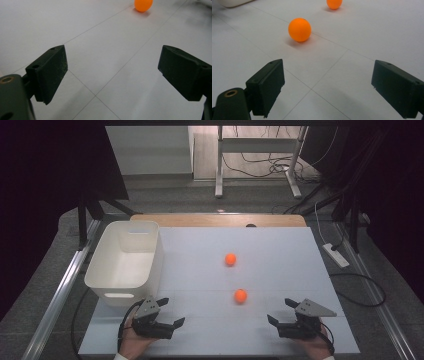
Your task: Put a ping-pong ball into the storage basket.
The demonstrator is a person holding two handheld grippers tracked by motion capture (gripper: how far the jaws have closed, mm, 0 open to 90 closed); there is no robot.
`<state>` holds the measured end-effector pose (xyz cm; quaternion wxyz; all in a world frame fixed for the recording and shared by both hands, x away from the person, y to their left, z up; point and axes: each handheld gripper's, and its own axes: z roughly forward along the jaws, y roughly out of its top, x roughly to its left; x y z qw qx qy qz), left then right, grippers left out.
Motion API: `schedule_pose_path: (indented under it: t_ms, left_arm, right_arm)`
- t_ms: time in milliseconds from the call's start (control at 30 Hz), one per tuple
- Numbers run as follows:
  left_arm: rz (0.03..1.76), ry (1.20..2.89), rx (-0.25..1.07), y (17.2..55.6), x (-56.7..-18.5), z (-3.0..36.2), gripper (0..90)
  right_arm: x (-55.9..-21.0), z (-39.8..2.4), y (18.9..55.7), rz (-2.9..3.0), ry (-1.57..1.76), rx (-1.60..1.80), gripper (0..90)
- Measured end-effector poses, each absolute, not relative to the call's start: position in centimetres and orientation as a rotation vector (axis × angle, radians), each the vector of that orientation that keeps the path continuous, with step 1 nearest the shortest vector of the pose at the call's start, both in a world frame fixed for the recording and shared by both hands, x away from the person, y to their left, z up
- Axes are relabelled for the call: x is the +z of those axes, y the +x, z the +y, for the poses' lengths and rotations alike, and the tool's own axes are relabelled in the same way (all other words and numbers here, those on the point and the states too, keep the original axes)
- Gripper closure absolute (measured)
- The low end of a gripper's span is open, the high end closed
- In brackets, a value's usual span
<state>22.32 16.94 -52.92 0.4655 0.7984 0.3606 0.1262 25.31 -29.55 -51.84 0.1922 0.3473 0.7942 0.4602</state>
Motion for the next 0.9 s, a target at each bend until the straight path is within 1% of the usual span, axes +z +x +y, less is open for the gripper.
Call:
schedule_pose_path:
  t_ms: [567,900]
  left_arm:
    - [0.891,1.949,0.344,21.83,-52.41,16.82,10.0]
    - [0.887,1.935,0.326,21.89,-52.10,16.66,10.2]
  right_arm:
    - [-51.76,-29.11,25.25,2.238,0.953,1.283,12.2]
    - [-51.61,-29.14,25.13,2.229,0.964,1.271,11.7]
